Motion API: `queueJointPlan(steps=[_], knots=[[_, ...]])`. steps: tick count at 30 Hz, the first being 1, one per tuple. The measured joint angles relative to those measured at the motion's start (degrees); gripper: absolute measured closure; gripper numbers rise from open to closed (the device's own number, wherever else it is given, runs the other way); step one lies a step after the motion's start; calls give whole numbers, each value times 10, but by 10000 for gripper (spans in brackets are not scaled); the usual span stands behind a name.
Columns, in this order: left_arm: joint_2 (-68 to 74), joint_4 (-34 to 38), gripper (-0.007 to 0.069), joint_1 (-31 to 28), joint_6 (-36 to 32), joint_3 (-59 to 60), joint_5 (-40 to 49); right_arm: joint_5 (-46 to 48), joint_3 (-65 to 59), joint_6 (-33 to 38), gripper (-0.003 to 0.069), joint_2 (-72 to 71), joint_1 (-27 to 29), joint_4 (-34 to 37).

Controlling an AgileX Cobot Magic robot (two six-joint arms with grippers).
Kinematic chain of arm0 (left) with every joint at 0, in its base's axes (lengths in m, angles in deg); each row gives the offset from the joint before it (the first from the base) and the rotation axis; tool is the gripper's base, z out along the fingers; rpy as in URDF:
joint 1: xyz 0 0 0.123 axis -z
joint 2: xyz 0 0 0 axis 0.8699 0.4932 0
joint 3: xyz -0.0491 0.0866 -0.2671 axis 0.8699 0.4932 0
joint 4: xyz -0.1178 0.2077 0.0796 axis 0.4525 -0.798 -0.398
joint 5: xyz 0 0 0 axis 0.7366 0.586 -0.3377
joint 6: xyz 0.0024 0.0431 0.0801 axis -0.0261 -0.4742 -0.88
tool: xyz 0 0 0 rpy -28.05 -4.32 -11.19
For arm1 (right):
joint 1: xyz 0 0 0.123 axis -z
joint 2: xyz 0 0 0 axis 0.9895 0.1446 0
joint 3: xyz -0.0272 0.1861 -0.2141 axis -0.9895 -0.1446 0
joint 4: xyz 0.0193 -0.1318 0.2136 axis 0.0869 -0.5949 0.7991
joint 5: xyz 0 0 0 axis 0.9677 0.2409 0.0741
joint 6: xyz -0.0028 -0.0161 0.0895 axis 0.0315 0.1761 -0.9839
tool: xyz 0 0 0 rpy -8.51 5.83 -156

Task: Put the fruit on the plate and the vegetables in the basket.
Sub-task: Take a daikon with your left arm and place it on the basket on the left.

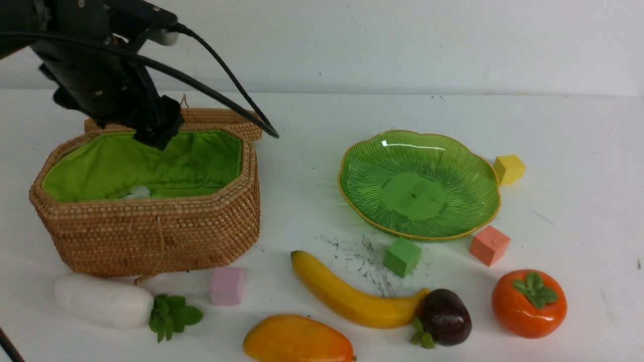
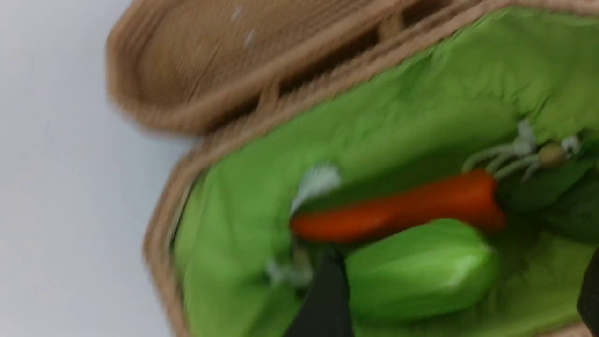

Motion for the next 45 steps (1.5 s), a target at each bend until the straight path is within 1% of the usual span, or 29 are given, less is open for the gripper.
queueJointPlan(steps=[2,3,4,6,8,9,10,12,15,16,19,24,30,35,37,40,45], knots=[[-20,-28,17,0,56,0,72,0,0,0,418,0,0,0],[-32,-46,38,0,96,0,109,0,0,0,418,0,0,0],[-35,-49,45,0,103,0,113,0,0,0,418,0,0,0],[-68,-76,90,-7,207,8,135,0,0,0,418,0,0,0],[-100,-80,127,-14,259,22,139,0,0,0,418,0,0,-4],[-118,-79,146,-17,273,30,141,0,0,0,418,0,0,-9],[-121,-79,151,-17,275,32,141,0,0,0,418,0,0,-9],[-165,-70,194,-20,288,55,142,0,0,0,418,0,0,-16],[-235,-33,245,-20,293,102,142,0,0,0,418,0,0,-18],[-235,-33,245,-20,293,102,142,0,0,0,418,0,0,-18],[-302,2,275,-20,299,152,142,0,0,0,418,0,0,-20],[-347,45,282,-20,326,180,142,0,0,0,418,0,0,-22],[-338,111,282,-20,329,183,134,0,0,0,418,0,0,-22],[-303,166,282,-20,330,183,125,0,0,0,418,0,0,-22],[-282,176,282,-20,341,183,133,0,0,0,418,0,0,-22],[-252,181,282,-20,377,184,142,0,0,0,418,0,0,-22],[-227,181,282,-20,394,184,142,0,0,0,418,0,0,-22]])
